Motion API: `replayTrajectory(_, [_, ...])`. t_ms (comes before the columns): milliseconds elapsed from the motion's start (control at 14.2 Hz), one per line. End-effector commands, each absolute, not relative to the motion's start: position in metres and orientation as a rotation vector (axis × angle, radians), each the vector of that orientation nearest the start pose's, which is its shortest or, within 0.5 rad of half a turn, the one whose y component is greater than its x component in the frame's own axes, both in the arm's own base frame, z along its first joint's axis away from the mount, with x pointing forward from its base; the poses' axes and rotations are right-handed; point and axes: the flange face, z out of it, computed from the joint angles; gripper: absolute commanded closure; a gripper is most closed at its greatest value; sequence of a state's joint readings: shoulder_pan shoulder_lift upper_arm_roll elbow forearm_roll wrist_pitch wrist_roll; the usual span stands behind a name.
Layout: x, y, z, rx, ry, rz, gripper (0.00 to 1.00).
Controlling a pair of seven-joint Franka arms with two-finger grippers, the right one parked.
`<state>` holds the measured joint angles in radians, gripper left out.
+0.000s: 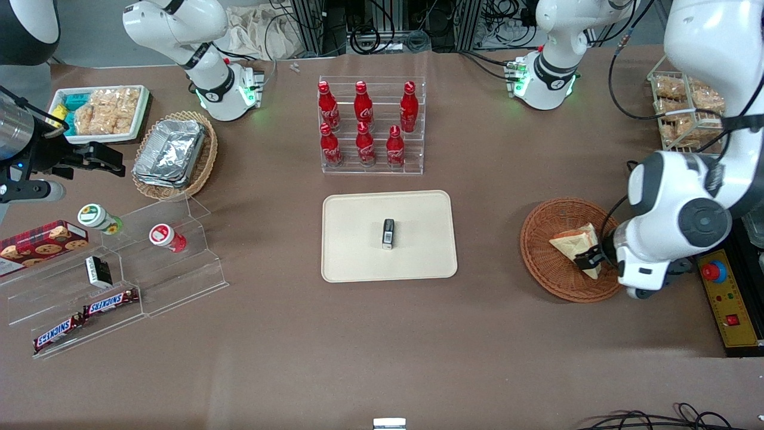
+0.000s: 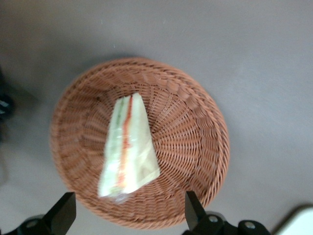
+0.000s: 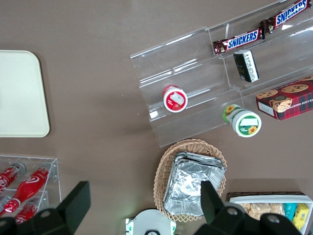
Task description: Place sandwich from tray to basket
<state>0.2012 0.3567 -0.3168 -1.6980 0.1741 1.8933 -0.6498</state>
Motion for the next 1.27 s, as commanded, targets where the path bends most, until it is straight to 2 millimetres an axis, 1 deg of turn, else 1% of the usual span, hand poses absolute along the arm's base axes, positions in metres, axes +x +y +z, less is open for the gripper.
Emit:
replayTrajectory(0, [0.619,-0.052,0.45,-3.021,-0.481,0.172,0.0])
replayTrajectory(141, [0.598,-0.056,0.494,-3.104,-0.252,0.19,0.0])
replayTrajectory(212, [0.588,-0.056,0.513,-3.111,-0.13,0.186,0.0])
replayTrajectory(353, [0.569,-0.057,0.544,-3.103,0.093,0.171,0.0])
replayTrajectory(424, [0.562,-0.059,0.556,-3.092,0.215,0.165,0.0])
replayTrajectory(635, [0.539,-0.064,0.58,-3.047,0.456,0.183,0.0])
replayTrajectory(706, [0.529,-0.065,0.582,-3.033,0.5,0.196,0.0])
replayTrajectory(847, [0.513,-0.069,0.586,-3.017,0.514,0.169,0.0])
replayTrajectory(918, [0.513,-0.071,0.59,-3.017,0.517,0.129,0.0])
replayTrajectory(988, [0.518,-0.074,0.597,-3.033,0.52,0.093,0.0])
replayTrajectory(1059, [0.527,-0.075,0.604,-3.08,0.52,0.077,0.0])
replayTrajectory(1200, [0.542,-0.07,0.61,-3.105,0.511,0.05,0.0])
